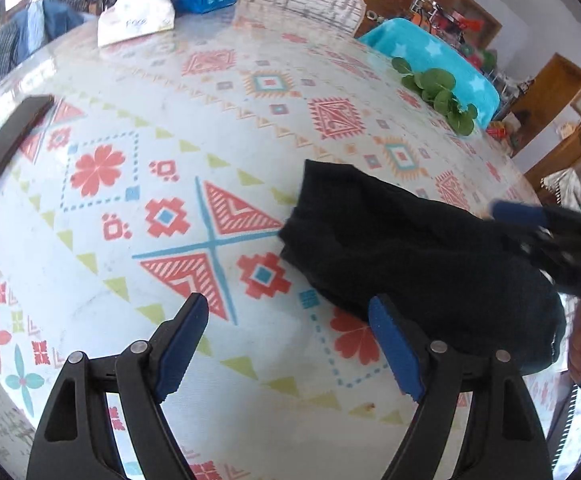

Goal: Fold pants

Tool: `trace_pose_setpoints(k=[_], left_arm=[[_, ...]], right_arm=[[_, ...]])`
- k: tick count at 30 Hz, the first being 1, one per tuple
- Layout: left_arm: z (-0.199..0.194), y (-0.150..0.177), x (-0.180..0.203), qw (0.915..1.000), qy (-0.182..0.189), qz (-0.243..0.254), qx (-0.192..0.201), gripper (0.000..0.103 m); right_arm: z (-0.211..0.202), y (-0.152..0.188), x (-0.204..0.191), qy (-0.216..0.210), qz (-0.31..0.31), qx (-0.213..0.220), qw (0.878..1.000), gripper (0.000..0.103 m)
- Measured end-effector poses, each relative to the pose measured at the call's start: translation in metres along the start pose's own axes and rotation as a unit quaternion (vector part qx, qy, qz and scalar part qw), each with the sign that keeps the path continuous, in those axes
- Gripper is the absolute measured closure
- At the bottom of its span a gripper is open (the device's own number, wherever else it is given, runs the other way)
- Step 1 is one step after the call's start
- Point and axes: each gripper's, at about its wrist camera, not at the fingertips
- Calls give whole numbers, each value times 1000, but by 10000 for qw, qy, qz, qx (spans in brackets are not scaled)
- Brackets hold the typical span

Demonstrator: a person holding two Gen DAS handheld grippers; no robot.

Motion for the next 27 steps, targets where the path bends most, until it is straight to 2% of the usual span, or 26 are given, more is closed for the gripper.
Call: trace_pose_setpoints(k=[3,7,9,13,18,19,20,21,22,23,27], left_arm=[[5,-1,-13,9997,146,-159,-59,21],[8,-3,-28,9993,276,-232,-80,21],[9,-4,-33,9991,337,-252,-95,21],[12,-10,-40,9986,449,-264,-81,21],[17,-17,-42,9980,582,-207,-111,21],[18,-19,-42,9979,614,-177,-109,21],[18,-20,-41,9978,642,-160,-108,21],[20,-23,-40,9976,673,-151,-111,21],[22,-25,-39,9973,714,-146,-114,21],[24,-27,-38,9969,763,-140,-119,21],[31,-35,-30,9952,970,-71,-117,21]], right_arm=[[42,-42,-17,-232,-416,-379,9981,35],[86,-72,-30,-418,-632,-714,9946,35],[107,-79,-33,-531,-707,-901,9920,35],[136,-89,-41,-464,-883,-1123,9887,35],[149,-97,-54,-312,-1092,-1061,9878,31],[150,-94,-60,-218,-1231,-1080,9863,33],[150,-91,-68,-134,-1370,-1079,9846,46],[152,-91,-74,-148,-1410,-1092,9839,53],[151,-90,-77,-174,-1385,-1128,9838,67],[150,-89,-78,-184,-1357,-1148,9839,76],[136,-90,-58,-437,-947,-1072,9887,82]])
Point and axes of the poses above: each gripper's, at about its wrist camera, not at the fingertips, and z roughly the way its jaws point, x to its right, y to its underside, and after that the axes turned 6 degrees about -y, right-handed
